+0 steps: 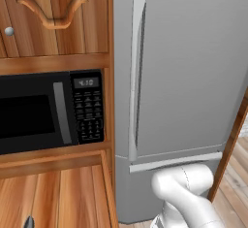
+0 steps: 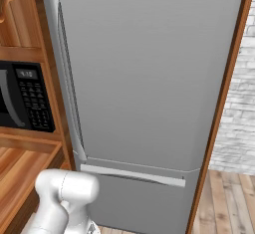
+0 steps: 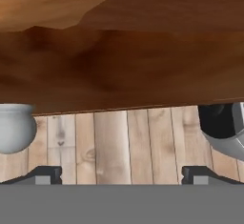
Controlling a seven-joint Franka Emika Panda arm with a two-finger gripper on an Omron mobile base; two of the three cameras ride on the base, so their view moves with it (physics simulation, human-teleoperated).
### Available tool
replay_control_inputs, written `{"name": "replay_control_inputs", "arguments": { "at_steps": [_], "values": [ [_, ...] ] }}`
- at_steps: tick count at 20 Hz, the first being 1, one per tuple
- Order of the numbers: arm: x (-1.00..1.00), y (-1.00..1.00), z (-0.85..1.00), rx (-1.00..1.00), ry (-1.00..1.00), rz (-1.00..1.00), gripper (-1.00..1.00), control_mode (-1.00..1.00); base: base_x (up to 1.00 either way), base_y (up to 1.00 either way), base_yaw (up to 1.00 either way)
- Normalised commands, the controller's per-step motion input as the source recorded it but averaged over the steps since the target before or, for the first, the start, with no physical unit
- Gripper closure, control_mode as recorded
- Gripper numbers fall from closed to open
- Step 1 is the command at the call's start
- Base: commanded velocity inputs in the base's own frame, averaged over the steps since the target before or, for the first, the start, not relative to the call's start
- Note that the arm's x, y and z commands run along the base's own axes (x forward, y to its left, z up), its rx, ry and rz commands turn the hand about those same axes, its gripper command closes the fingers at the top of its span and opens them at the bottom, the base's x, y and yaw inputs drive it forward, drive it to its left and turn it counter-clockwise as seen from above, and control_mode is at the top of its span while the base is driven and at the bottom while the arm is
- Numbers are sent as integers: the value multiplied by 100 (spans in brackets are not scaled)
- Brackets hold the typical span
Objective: Take the tongs from the drawer on the left and place them on the dining counter next to the tray containing the kebab skewer.
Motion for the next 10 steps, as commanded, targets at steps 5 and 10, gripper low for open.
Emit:
{"name": "replay_control_inputs", "arguments": {
  "at_steps": [5,10],
  "values": [
    [0,0,0,0,0,0,-100,-100,0,0,0],
    [0,0,0,0,0,0,-100,-100,0,0,0]
  ]
}}
